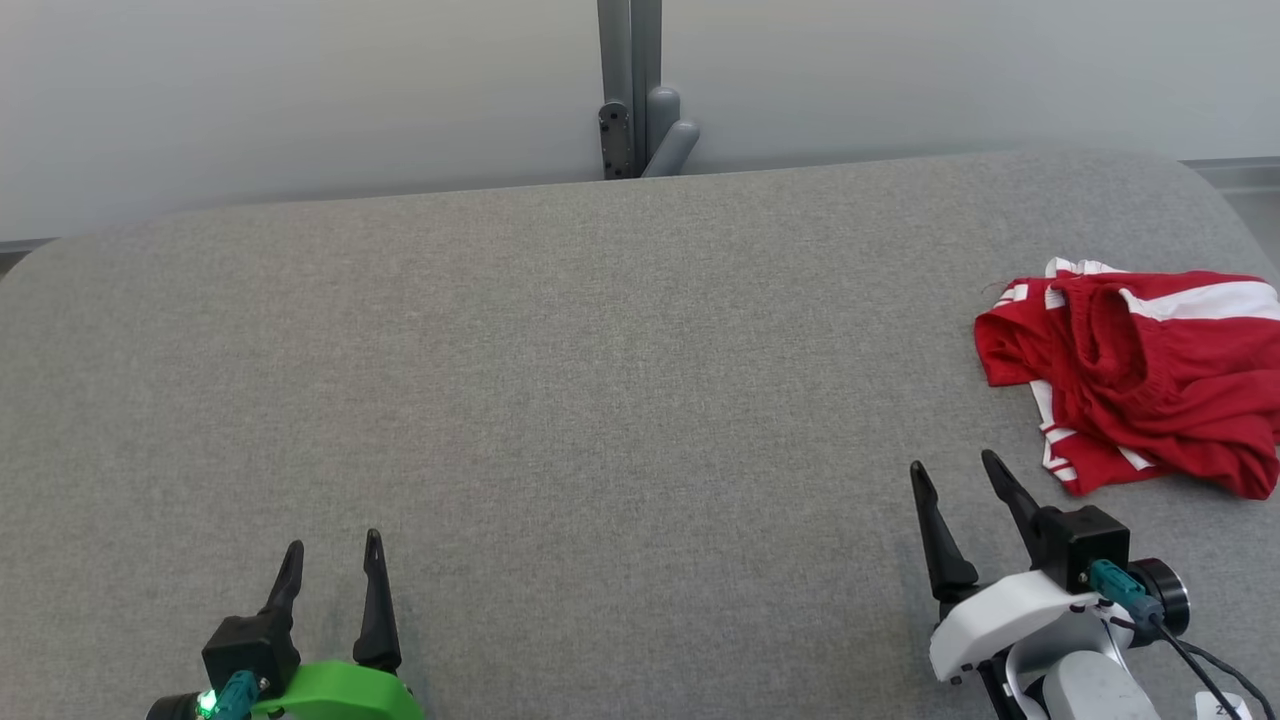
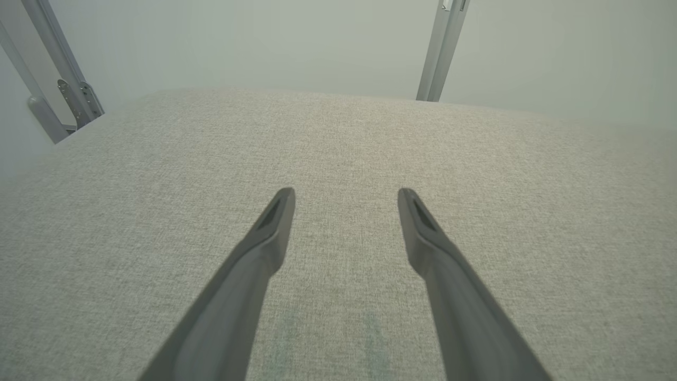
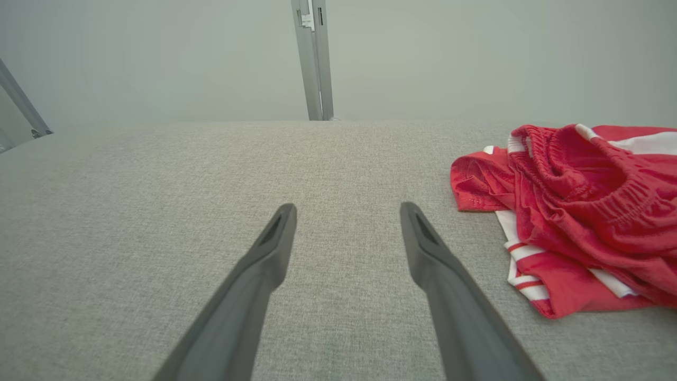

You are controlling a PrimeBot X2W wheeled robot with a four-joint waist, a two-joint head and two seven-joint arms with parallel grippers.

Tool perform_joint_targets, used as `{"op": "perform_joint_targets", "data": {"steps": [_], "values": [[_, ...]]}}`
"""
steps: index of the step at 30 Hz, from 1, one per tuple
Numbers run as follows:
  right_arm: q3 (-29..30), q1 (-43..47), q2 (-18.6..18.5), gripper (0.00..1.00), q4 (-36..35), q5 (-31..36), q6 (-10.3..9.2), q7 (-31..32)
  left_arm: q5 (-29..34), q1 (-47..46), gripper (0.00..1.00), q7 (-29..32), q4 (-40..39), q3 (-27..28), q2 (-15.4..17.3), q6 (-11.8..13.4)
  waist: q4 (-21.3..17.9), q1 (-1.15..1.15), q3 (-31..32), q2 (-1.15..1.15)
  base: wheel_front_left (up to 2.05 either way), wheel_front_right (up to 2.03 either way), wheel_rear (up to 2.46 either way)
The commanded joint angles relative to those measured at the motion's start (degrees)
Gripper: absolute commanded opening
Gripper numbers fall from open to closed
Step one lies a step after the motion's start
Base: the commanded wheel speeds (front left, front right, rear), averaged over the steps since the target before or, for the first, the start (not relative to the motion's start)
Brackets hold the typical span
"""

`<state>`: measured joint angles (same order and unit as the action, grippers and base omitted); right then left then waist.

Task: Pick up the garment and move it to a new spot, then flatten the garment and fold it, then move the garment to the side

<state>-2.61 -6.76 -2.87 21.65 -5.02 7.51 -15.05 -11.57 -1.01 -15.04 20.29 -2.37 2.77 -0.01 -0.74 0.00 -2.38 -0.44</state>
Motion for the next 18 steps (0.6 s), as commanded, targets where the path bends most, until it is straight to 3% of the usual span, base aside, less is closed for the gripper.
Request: {"op": "perform_joint_targets", "data": {"steps": [1,2,16,17,18], "values": [[-0.1,-0.5,-0.1,1.00,-0.4,0.1,-0.06,-0.1,-0.5,-0.8,1.00,-0.2,-0.1,-0.2,0.3,0.3,0.0,0.00,-0.1,0.44,0.00,0.00,0.00],[-0.1,-0.1,0.0,1.00,-0.1,0.0,0.00,0.0,0.0,0.0,1.00,0.0,0.0,0.0,0.0,0.0,0.0,0.00,-0.1,0.00,0.00,0.00,0.00],[-0.2,-0.1,0.0,1.00,0.0,-0.2,-0.01,0.0,-0.2,0.0,1.00,0.0,0.2,0.3,0.0,-0.4,0.0,0.00,0.0,0.05,0.00,0.00,0.00],[-0.2,0.8,0.2,0.00,0.7,0.0,0.00,0.1,0.0,0.5,0.00,0.1,0.8,0.2,-0.1,-0.3,0.0,0.00,0.0,0.00,0.00,0.00,0.00],[-0.2,0.8,0.2,0.00,1.0,0.0,0.00,0.1,0.0,0.5,0.00,0.1,1.0,0.2,-0.1,-0.3,0.0,0.00,0.0,0.01,0.00,0.00,0.00]]}}
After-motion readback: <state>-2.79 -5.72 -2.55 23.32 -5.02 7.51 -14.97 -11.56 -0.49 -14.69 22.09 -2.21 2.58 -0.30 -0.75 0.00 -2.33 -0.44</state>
